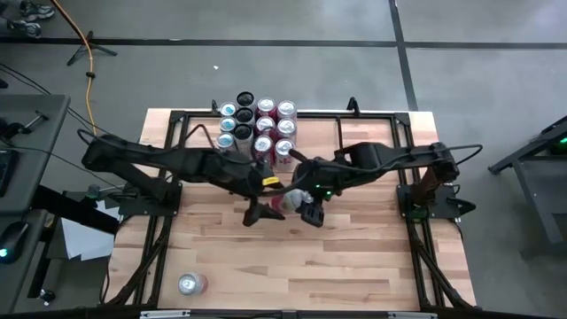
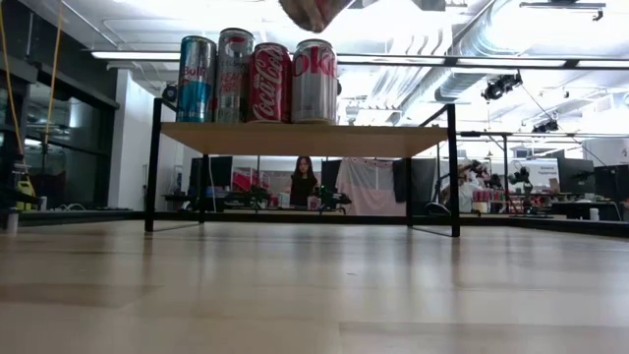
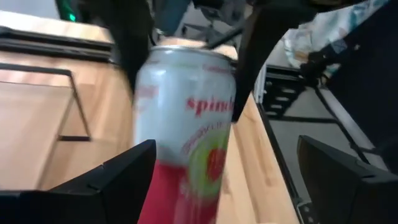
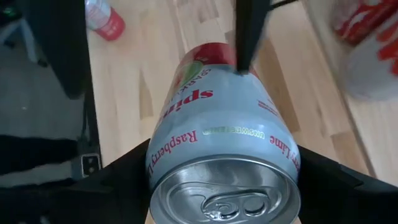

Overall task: Place canned beverage on shelf
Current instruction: Put the right pink-white soda can on the shelf

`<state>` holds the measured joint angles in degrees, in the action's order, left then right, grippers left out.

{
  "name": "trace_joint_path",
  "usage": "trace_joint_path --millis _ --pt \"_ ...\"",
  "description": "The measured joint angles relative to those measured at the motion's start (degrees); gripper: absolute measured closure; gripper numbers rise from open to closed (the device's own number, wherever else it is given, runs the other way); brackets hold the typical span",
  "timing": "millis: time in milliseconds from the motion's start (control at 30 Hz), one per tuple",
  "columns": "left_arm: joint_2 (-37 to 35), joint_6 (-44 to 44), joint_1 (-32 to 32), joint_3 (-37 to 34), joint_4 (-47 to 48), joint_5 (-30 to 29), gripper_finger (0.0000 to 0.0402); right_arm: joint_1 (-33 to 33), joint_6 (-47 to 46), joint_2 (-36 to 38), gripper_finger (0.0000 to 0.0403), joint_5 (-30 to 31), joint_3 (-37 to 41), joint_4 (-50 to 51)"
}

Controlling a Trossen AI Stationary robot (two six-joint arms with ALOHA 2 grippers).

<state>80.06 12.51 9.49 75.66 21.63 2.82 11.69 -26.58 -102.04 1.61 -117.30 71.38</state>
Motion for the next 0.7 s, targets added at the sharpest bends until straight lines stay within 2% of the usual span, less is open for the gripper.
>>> trace_joint_path --millis 400,567,700 --pt "3.18 0.88 -0.44 0.67 4.56 3.25 0.0075 2.19 8.69 -1.24 0.0119 0.28 0.04 -9.18" --pt "3.34 0.74 -0.14 0.65 5.21 4.92 0.0076 2.24 9.08 -1.24 0.0119 -0.07 0.02 -9.30" --pt "3.33 -1.04 -0.01 0.66 6.57 3.60 0.0096 2.24 9.75 -1.23 0.0119 0.10 0.02 -9.40"
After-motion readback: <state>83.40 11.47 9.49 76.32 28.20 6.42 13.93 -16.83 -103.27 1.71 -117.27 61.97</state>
